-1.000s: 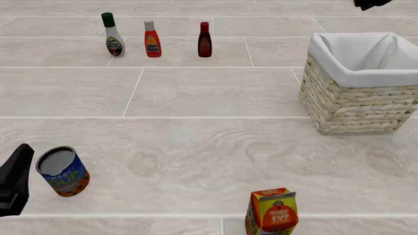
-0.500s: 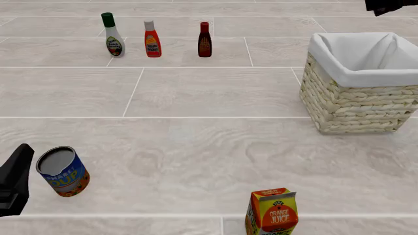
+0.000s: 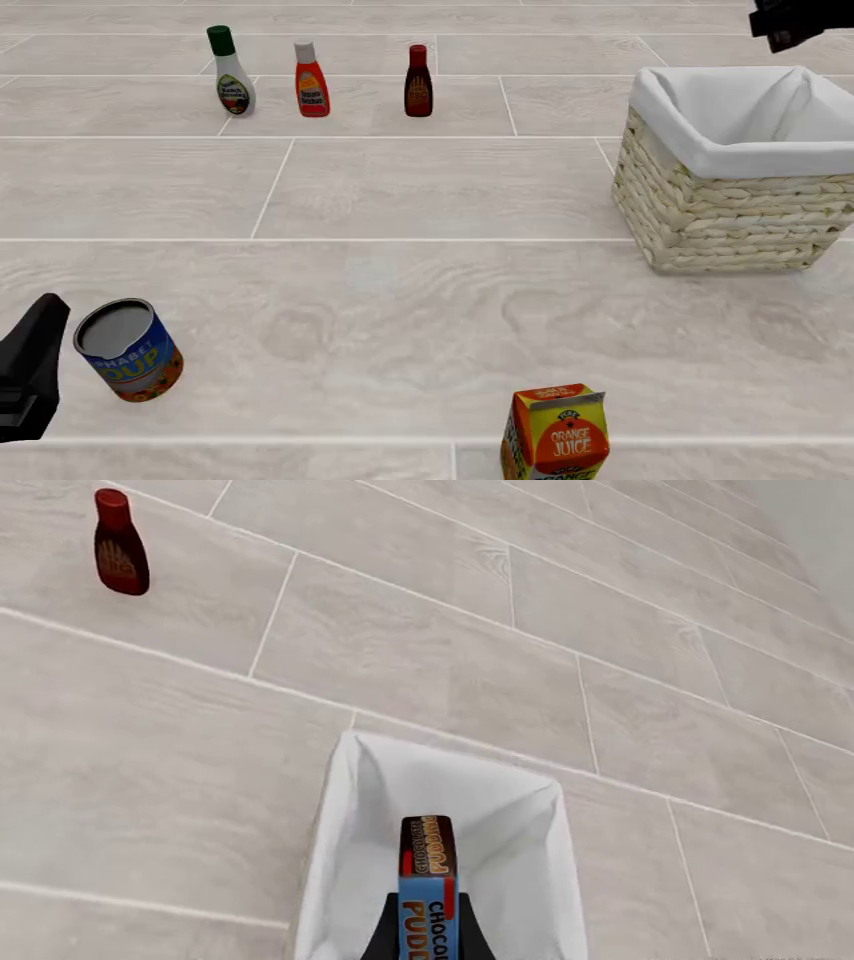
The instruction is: Pick the chocolate pudding and place it in the basket.
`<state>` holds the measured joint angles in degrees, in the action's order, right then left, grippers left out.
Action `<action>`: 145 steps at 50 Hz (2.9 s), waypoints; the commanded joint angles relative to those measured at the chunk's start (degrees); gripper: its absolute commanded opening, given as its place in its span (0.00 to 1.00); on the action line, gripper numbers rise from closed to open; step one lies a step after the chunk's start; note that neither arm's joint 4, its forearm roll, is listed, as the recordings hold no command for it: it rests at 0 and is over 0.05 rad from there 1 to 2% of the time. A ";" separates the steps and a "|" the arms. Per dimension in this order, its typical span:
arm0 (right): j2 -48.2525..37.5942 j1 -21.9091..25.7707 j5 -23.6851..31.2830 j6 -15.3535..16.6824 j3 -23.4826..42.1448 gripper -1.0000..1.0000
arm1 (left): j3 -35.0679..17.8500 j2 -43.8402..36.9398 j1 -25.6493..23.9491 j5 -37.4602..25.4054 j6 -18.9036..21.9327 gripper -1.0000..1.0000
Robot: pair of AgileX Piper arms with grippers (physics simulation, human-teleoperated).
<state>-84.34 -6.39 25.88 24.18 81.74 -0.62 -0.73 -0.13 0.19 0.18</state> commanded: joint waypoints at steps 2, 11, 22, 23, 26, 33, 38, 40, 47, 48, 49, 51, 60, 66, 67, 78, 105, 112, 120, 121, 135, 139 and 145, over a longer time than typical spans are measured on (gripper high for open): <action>-2.61 -0.62 4.15 0.49 4.13 0.00 | 0.15 0.40 0.05 -0.22 0.01 1.00; -5.71 -1.59 8.73 1.63 10.38 0.00 | 0.15 0.39 0.06 -0.22 0.01 1.00; -9.26 -2.04 12.58 3.24 15.58 0.00 | 0.15 0.40 0.05 -0.22 0.01 1.00; -9.65 -1.97 12.94 3.28 16.01 0.00 | 0.15 0.40 0.06 -0.22 0.00 1.00; -10.79 -1.61 14.42 4.07 16.55 0.00 | 0.15 0.40 0.05 -0.22 0.01 1.00; -13.53 -1.63 18.07 5.03 20.93 0.00 | 0.15 0.39 0.05 -0.22 0.02 1.00; -15.02 -1.75 20.60 5.58 24.09 0.00 | 0.15 0.39 0.06 -0.22 0.01 1.00; -15.76 -2.02 21.44 5.95 25.37 0.00 | 0.15 0.40 0.06 -0.22 0.00 1.00; -18.06 -2.84 25.36 8.17 28.91 0.00 | 0.15 0.39 0.06 -0.22 0.02 1.00; -18.37 -2.87 26.17 8.31 29.63 0.00 | 0.15 0.40 0.06 -0.22 0.00 1.00; -18.59 -3.04 26.55 8.48 30.12 0.00 | 0.15 0.39 0.05 -0.22 0.01 1.00; -19.04 -3.36 27.35 9.07 30.67 0.00 | 0.15 0.40 0.05 -0.22 0.01 1.00; -21.57 -3.92 30.14 10.90 34.06 0.00 | 0.15 0.40 0.05 -0.22 0.01 1.00; -23.38 -4.47 31.75 12.05 36.85 0.00 | 0.15 0.39 0.06 -0.22 0.01 1.00; -23.85 -4.43 32.28 11.96 37.66 0.00 | 0.15 0.40 0.04 -0.22 0.02 1.00; -26.92 -3.33 34.38 12.38 41.70 0.00 | 0.15 0.40 0.05 -0.22 0.01 1.00; -31.08 -4.84 31.81 14.54 39.29 0.00 | 0.15 0.38 0.06 -0.23 0.00 1.00; -31.73 -5.00 30.93 15.07 37.96 0.00 | 0.15 0.39 0.06 -0.22 0.01 1.00; -32.13 -5.40 30.40 15.49 37.14 0.00 | 0.15 0.40 0.06 -0.22 0.02 1.00; -32.22 -5.58 30.28 15.63 36.99 0.00 | 0.15 0.39 0.06 -0.22 0.00 1.00; -32.56 -5.88 29.05 15.72 34.96 0.00 | 0.15 0.41 0.06 -0.22 0.02 1.00; -32.89 -5.82 29.00 15.61 35.21 0.00 | 0.15 0.40 0.06 -0.22 0.01 1.00; -33.22 -5.99 28.31 15.88 34.23 0.00 | 0.15 0.39 0.05 -0.22 0.00 1.00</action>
<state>-117.49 -11.93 55.08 40.32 117.03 -0.62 -0.73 -0.13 0.19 0.18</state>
